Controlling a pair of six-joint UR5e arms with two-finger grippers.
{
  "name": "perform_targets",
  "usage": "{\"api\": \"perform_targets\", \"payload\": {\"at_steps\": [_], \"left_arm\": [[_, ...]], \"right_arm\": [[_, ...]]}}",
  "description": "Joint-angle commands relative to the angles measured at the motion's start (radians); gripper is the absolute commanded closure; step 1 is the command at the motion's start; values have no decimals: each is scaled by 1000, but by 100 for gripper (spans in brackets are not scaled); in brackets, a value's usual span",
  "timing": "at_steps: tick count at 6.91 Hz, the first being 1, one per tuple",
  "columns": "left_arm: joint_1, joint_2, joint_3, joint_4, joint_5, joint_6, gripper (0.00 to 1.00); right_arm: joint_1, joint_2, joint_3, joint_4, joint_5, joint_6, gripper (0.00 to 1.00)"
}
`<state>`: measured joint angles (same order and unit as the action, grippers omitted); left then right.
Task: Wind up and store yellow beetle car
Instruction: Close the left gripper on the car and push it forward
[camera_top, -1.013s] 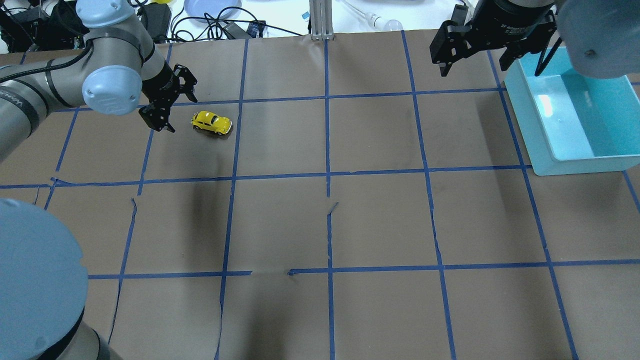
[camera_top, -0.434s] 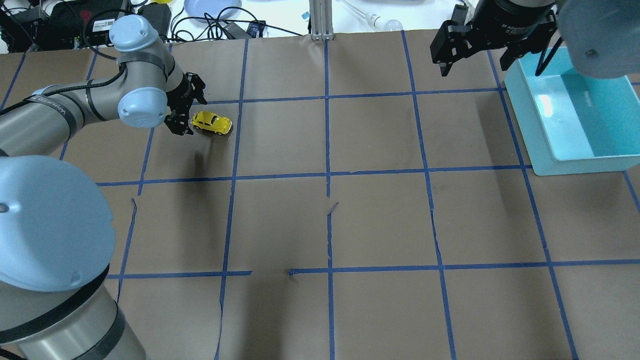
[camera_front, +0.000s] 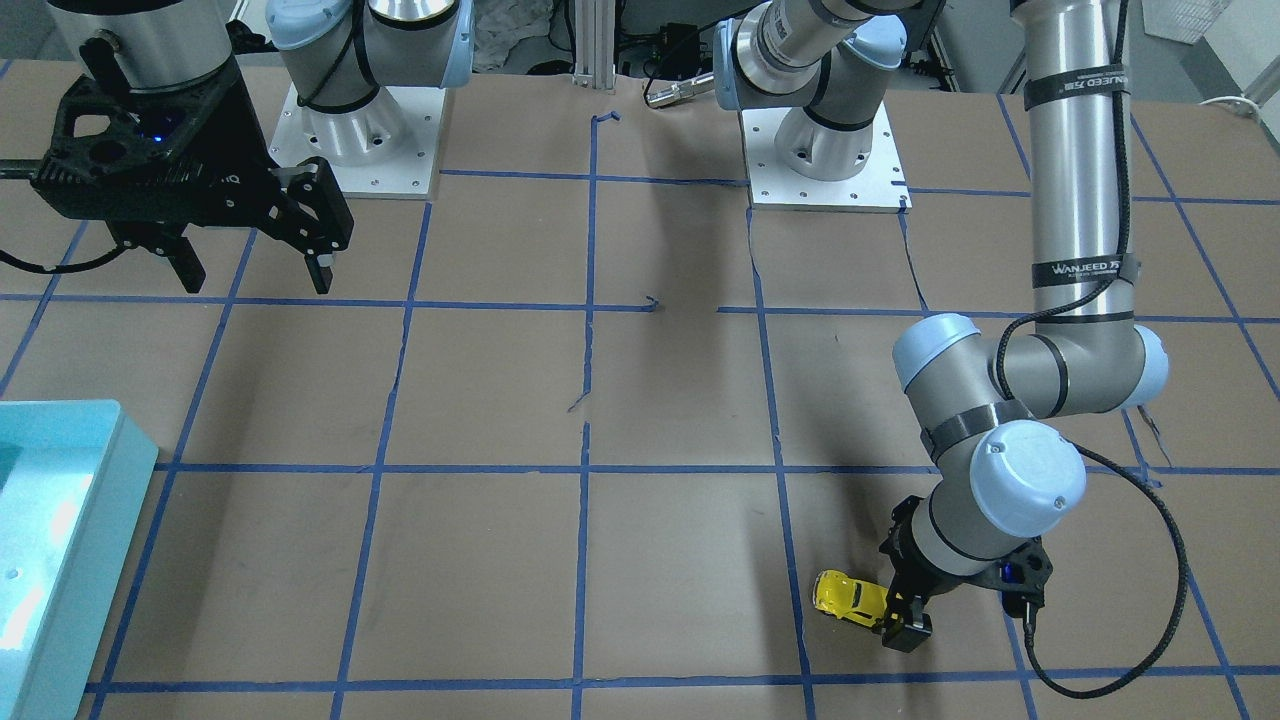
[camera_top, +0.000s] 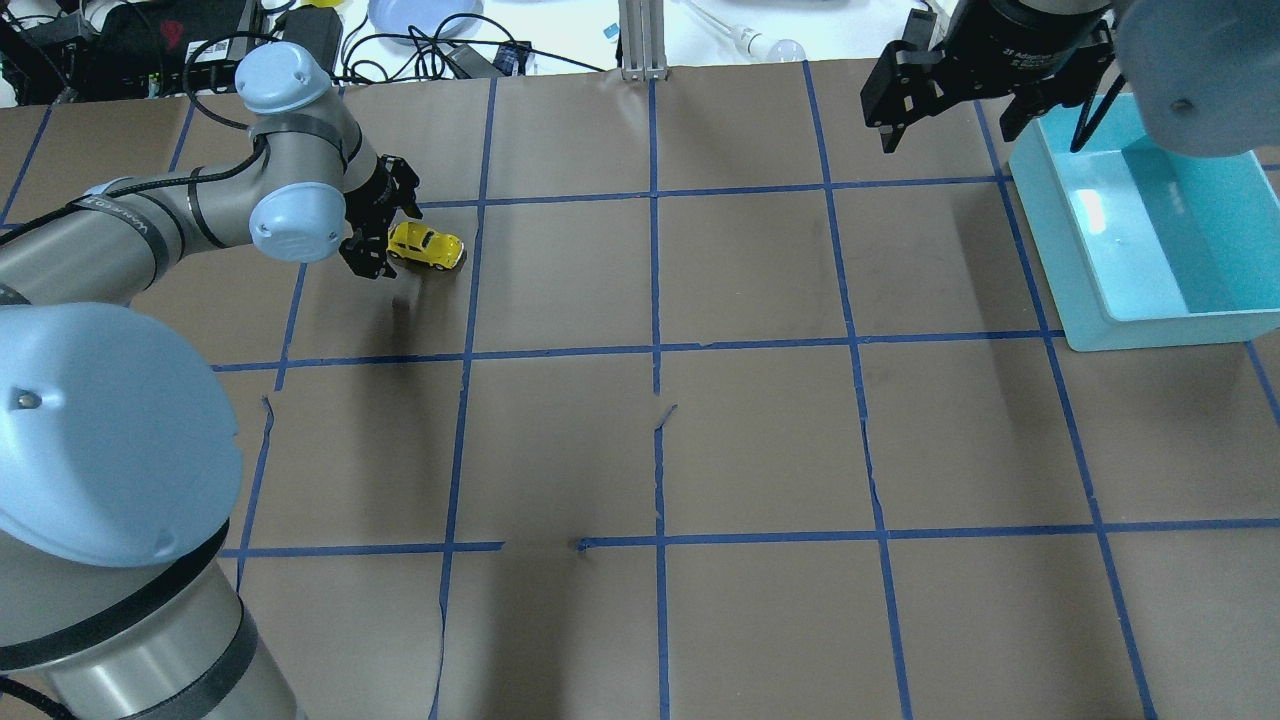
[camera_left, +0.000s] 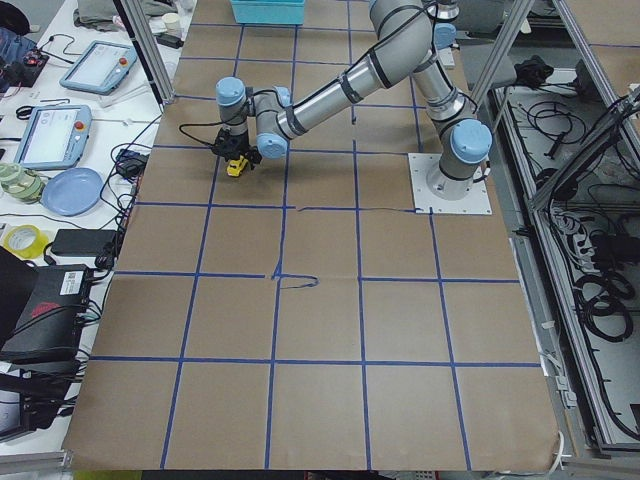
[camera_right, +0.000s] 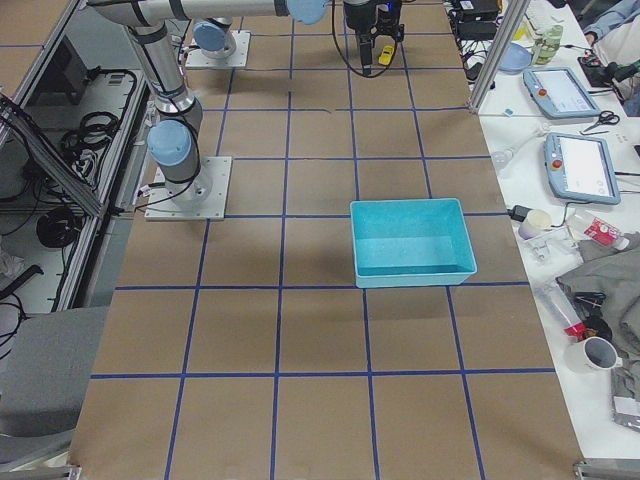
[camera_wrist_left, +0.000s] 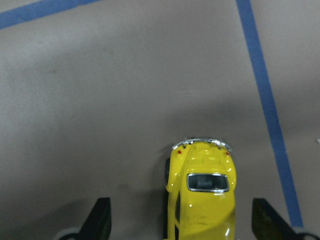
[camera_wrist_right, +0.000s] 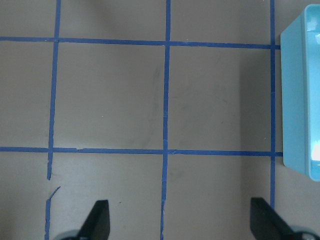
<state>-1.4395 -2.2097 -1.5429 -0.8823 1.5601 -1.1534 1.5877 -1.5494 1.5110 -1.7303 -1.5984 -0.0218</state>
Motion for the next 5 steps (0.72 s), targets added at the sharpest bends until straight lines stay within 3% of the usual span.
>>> {"api": "perform_targets", "payload": {"at_steps": [1,2,3,4,5], "left_arm": [[-1,-7,1,2,0,-3,0],[-1,-5,1,2,0,-3,7],[-1,-5,3,3,0,-5,58],[-1,-4,7,25,0,3,86],[-1,1,9,23,-2,1,100]], "right_arm": [[0,0,0,0,0,-1,0],[0,0,0,0,0,0,0],[0,0,0,0,0,-1,0],[0,0,0,-2,0,-1,0],[0,0,0,0,0,-1,0]]}}
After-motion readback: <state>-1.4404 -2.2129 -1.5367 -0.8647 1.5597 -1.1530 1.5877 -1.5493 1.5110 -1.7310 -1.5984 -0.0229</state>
